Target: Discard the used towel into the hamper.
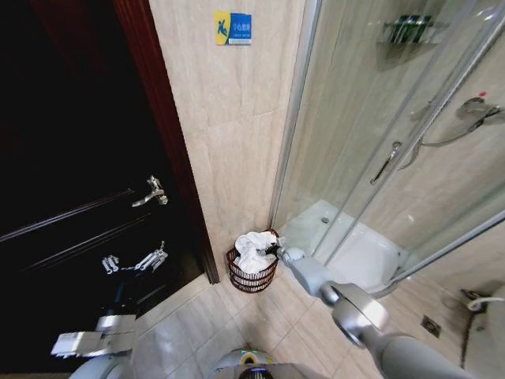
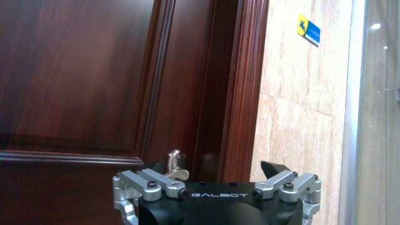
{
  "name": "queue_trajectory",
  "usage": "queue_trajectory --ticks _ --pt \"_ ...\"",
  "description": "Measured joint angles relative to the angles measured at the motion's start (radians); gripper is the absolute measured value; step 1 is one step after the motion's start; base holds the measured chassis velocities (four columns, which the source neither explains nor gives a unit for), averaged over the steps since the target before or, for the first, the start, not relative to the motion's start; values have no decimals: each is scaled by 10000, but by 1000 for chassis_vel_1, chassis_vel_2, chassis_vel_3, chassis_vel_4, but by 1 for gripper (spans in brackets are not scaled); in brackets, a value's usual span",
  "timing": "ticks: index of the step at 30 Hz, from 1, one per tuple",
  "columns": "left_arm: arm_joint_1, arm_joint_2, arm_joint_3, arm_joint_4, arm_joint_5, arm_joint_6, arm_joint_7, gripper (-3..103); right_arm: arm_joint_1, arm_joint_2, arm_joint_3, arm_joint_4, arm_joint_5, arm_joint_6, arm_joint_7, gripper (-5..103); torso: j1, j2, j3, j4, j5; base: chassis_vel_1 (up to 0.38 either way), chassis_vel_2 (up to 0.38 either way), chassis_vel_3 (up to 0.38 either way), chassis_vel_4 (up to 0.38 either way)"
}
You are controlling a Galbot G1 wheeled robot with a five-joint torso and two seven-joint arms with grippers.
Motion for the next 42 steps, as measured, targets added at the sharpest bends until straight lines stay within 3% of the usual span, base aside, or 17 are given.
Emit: queue_trajectory --ticks 4,13,18,19,22,23,27,33,36,42 --pt "0 0 0 0 -1 0 0 100 -482 -450 79 819 2 57 76 100 -1 0 0 -1 0 0 0 0 0" --pt "0 0 1 0 0 0 1 100 -2211 -2544 531 5209 784 -448 109 100 -3 1 -1 -2 0 0 0 0 0" --pt "0 1 1 0 0 1 8 100 -4056 -3354 1857 8435 979 -366 703 100 -3 2 -2 3 3 0 0 0 0" --pt "0 1 1 0 0 1 8 100 -4056 -3354 1857 8435 979 -366 703 100 -3 2 -2 3 3 0 0 0 0" --pt "2 0 0 0 0 0 0 100 -5618 -3716 3167 10767 815 -211 1159 100 -3 3 -2 -3 4 0 0 0 0" --pt "2 0 0 0 0 0 0 100 -5618 -3716 3167 10767 815 -211 1159 100 -3 3 -2 -3 4 0 0 0 0" --pt "2 0 -1 0 0 1 -1 100 -7436 -3986 5224 13532 410 206 1808 100 -3 3 -2 -1 1 0 0 0 0" --pt "0 -1 0 0 0 1 0 100 -8997 -4058 6906 16262 453 302 2781 100 -4 3 -3 -1 -1 0 0 0 0" --pt "0 0 0 0 0 1 1 100 -9736 -3816 7819 17791 498 -14 3289 100 -3 3 -2 2 0 0 0 0 0" --pt "0 0 1 0 0 0 1 100 -11094 -3082 8730 19675 361 -16 3478 100 -2 3 -2 -1 -2 0 0 0 0"
